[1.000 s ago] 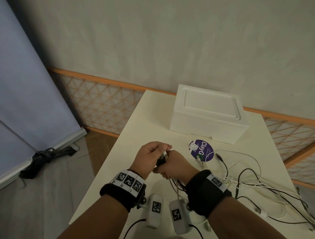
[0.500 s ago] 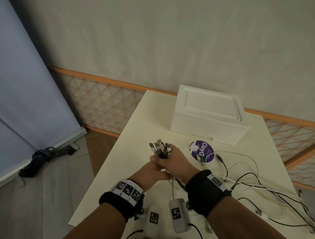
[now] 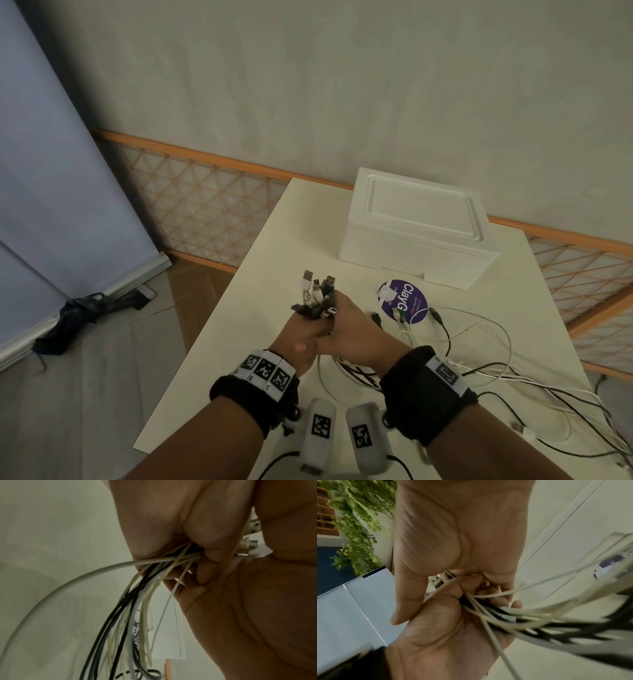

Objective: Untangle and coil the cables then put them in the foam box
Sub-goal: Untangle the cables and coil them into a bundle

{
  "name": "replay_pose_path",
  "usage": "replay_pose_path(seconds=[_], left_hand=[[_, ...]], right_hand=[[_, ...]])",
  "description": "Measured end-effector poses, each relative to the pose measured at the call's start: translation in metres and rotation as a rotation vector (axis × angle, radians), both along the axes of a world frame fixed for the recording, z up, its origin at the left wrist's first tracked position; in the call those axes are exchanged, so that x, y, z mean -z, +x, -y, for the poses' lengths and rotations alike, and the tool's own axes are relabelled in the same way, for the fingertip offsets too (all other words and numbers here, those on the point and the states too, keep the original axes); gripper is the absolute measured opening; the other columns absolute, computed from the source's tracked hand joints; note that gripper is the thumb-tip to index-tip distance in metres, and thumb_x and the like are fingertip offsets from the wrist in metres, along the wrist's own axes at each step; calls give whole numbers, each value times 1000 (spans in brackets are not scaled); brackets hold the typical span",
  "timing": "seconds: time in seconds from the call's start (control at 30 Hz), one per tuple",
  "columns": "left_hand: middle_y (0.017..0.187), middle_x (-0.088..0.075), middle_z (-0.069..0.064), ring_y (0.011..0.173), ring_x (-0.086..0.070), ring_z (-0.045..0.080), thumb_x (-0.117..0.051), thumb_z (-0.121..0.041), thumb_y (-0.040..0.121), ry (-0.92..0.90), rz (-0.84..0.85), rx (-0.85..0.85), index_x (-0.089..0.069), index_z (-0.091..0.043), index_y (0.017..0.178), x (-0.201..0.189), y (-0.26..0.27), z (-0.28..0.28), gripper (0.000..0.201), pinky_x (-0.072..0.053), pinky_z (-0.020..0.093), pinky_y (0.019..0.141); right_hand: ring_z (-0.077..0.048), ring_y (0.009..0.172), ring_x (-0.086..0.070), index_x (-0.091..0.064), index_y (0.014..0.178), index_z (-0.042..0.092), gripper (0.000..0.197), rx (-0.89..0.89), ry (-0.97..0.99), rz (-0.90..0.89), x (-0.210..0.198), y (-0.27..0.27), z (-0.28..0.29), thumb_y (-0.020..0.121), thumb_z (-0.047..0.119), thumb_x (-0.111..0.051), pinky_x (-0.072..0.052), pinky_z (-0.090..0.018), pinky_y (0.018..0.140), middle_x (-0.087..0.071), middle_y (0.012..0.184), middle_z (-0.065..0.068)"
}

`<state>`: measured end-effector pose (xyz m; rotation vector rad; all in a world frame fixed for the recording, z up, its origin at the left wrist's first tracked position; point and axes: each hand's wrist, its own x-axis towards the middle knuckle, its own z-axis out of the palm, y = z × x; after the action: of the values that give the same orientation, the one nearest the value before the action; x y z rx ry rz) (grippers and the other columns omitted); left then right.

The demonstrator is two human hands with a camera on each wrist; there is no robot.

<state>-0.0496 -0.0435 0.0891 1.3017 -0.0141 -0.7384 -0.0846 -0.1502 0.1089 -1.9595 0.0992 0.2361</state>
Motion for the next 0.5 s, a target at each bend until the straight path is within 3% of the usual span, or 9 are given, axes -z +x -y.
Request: replay_pose_path(seconds=[0.07, 0.17, 0.2, 0.27, 0.33, 0.4, 0.5], left_hand=[[87, -59, 4, 76, -58, 15, -51, 7, 92, -2, 2, -14, -57, -14, 91, 1, 1, -1, 23, -53, 24, 61], [88, -60, 3, 76, -60, 15, -51, 9, 91, 17, 100, -22, -57, -16, 95, -1, 1, 0, 27, -53, 26, 64], [87, -63, 3, 76, -62, 16, -52, 7, 91, -16, 148, -11, -59, -17, 96, -3, 1, 1, 25, -54, 26, 65], [75, -65, 1, 70, -62, 19, -60, -10, 87, -36, 240, -21, -63, -19, 89, -4, -1, 3, 10, -52, 32, 65], [67, -62, 0, 60, -56, 18, -67, -16, 75, 33, 248, -47, -64, -17, 81, -4, -3, 4, 7, -46, 34, 63], [72, -66, -1, 62, -56, 12, -75, -5, 74, 98, 284, -39, -67, -16, 83, 1, -3, 5, 16, -45, 26, 64], [79, -69, 1, 72, -62, 9, -71, 8, 77, 136, 319, -50, -67, -16, 84, 1, -3, 5, 25, -49, 25, 72]], right_hand=[[-6, 124, -46, -39, 135, 24, 109, -31, -59, -2, -4, -1, 0, 44, 66, -84, -44, -35, 104, -45, 134, 5], [5, 119, -42, -27, 139, 22, 100, 0, -89, 45, -16, -8, -4, 62, 40, -86, -41, -23, 102, -40, 131, 10], [6, 119, -44, -20, 143, 21, 108, 53, -53, 84, -18, -9, -4, 61, 40, -87, -43, -21, 99, -40, 135, 10], [1, 120, -45, -8, 149, 28, 120, 213, -50, 156, -27, -9, 0, 58, 56, -81, -45, -24, 94, -36, 139, 13], [0, 102, -51, -29, 145, 29, 84, 289, -222, 306, -34, -5, 8, 75, 52, -70, -46, -20, 83, -46, 125, 14], [-2, 86, -55, -55, 127, 26, 35, 212, -443, 367, -47, 0, 13, 92, 28, -58, -48, -22, 80, -59, 106, 10], [-12, 71, -63, -60, 104, 24, 18, 149, -402, 214, -51, 4, 13, 89, 15, -56, -51, -26, 68, -70, 81, 3]])
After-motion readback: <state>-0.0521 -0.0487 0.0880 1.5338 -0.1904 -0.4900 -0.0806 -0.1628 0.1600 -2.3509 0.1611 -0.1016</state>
